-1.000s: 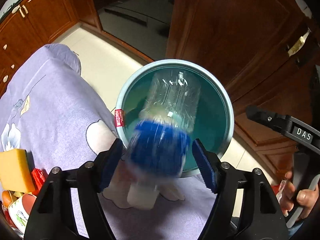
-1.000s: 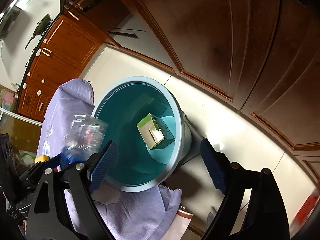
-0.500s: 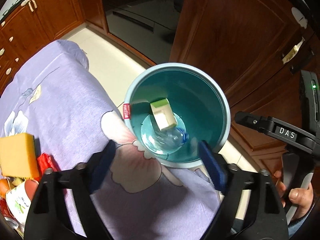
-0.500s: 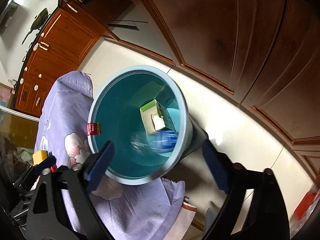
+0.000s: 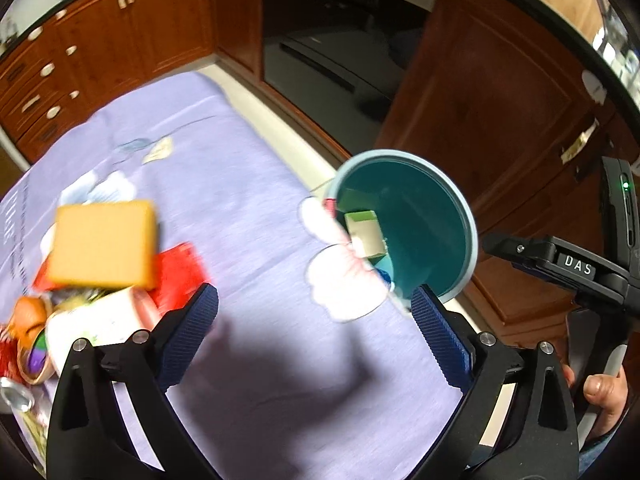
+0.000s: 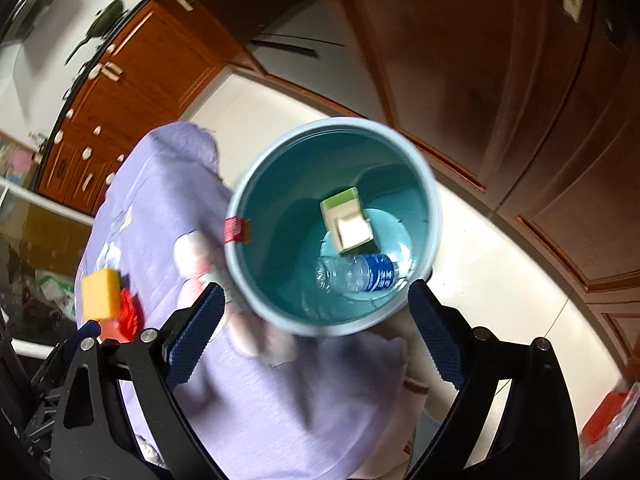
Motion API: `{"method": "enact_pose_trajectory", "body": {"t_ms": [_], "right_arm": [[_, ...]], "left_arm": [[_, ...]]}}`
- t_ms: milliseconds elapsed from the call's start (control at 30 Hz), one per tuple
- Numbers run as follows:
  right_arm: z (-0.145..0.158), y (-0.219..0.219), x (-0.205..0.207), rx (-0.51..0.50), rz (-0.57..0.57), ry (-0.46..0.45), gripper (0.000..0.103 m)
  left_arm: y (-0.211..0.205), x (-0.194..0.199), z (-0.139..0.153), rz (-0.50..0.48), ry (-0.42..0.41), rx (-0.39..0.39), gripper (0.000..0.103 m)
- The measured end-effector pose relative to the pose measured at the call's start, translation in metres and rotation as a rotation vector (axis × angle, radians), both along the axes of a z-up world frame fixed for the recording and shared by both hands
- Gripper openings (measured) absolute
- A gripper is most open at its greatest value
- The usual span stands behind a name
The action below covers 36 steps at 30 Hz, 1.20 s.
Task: Collect trash
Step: 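Grasp the red cola can with the left tool while the right tool reaches the paper cup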
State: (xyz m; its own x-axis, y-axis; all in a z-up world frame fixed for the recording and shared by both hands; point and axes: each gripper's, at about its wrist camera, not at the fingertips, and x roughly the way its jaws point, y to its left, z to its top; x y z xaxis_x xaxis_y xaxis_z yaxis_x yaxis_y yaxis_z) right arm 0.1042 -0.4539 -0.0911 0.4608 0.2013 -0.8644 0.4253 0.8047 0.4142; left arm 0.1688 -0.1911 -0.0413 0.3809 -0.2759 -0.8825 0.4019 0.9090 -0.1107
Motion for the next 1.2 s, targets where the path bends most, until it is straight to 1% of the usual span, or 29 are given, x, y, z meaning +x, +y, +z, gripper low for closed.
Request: {"method": "enact_pose_trajectory", "body": {"t_ms": [267,433,567,667,833,933,1033,1100,1133,1167,1200], "right_arm": [[0.022,0.059,-0.003,-0.019,0.081,-0.031,0.089],[0.034,0.109,0.003,-0.057,0.164,-0.031,0.089],[0.041,0.154,0.012,-0.065,0.248,-0.028,0.089],[0.045,0.191,0.018,-0.072,0.307,-0.033,0.089],[0.041,0.242,0.027,-0.062,0.377,-0.013,0.089],[0.041,0.255,0.032,-0.055,0.383,0.002,0.089],[0.04,0.266,0.038,-0.033,0.377,0.019,0.089],[0.038,0.27,0.041,-0.021,0.374,0.03,0.089],[0.038,0.273,0.042,-0.018,0.376,0.034,0.089],[0.039,0.275,0.044,-0.027,0.382,0.036,0.089],[0.04,0.279,0.044,-0.044,0.389,0.031,0.087]], "left_arm": [[0.086,-0.019,0.012,0.111,-0.041,-0.024,0.098],[0.146,-0.034,0.016,0.196,-0.065,-0.032,0.098],[0.2,-0.041,0.02,0.276,-0.084,-0.036,0.098],[0.243,-0.042,0.018,0.35,-0.09,-0.038,0.098],[0.298,-0.039,0.009,0.433,-0.075,-0.044,0.098],[0.325,-0.031,0.003,0.48,-0.065,-0.047,0.098],[0.35,-0.021,0.0,0.521,-0.06,-0.072,0.098],[0.361,-0.015,-0.002,0.527,-0.055,-0.089,0.093],[0.366,-0.011,-0.004,0.523,-0.047,-0.097,0.086],[0.369,-0.007,-0.006,0.518,-0.036,-0.103,0.082],[0.371,-0.004,-0.008,0.511,-0.025,-0.111,0.082]]}}
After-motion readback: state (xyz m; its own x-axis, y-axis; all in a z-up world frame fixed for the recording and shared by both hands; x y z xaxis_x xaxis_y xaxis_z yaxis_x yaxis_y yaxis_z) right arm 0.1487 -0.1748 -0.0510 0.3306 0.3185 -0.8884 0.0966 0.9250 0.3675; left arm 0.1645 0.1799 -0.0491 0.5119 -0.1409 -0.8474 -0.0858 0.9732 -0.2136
